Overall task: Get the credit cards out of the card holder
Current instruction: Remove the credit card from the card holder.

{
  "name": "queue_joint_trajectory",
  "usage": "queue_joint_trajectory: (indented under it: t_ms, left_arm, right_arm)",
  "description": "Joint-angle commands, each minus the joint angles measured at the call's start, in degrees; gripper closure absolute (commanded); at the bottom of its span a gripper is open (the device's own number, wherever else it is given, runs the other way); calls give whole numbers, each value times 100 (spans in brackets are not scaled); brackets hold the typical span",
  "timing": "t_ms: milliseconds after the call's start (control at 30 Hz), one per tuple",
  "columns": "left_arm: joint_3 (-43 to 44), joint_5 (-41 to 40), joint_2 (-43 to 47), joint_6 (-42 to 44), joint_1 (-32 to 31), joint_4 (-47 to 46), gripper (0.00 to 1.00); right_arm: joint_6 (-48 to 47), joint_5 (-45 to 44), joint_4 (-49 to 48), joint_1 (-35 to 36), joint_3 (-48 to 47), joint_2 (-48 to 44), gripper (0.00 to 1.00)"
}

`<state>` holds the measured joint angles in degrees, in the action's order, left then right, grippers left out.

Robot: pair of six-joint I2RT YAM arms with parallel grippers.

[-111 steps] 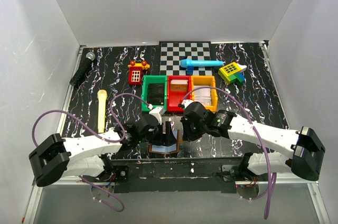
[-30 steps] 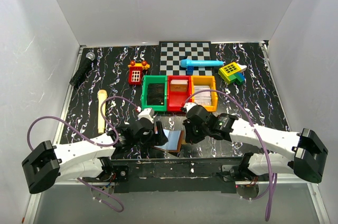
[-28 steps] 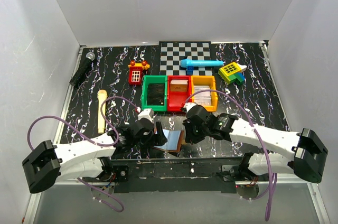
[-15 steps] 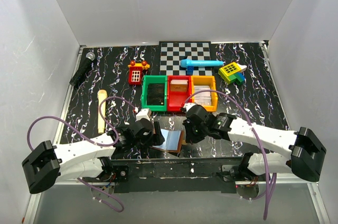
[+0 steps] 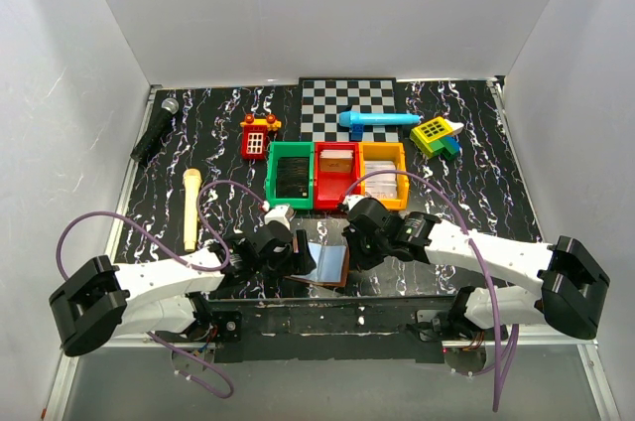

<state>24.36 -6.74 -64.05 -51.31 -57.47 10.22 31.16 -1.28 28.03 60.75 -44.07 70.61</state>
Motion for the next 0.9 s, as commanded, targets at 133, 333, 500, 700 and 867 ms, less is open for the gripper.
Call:
queue_joint_trajectory:
  t_ms: [133, 333, 500, 700, 867]
  left_arm:
    - [-212, 674, 323, 411, 17, -933, 34]
    - [-124, 973, 262, 552, 8, -1169, 35]
    - [-72, 1149, 271, 692, 8, -1356, 35]
    - [86, 1263, 121, 798, -53, -1444, 35]
    - [148, 1272, 42, 815, -71, -1444, 35]
  right_arm:
    - [-48, 93, -342, -19, 57, 23, 99]
    - [-48, 84, -369, -46, 57, 49, 99]
    - [-31, 84, -386, -55, 83, 32, 99]
    - [-13, 84, -404, -81, 118, 6, 99]
    - [-4, 84, -404, -107, 153, -3, 99]
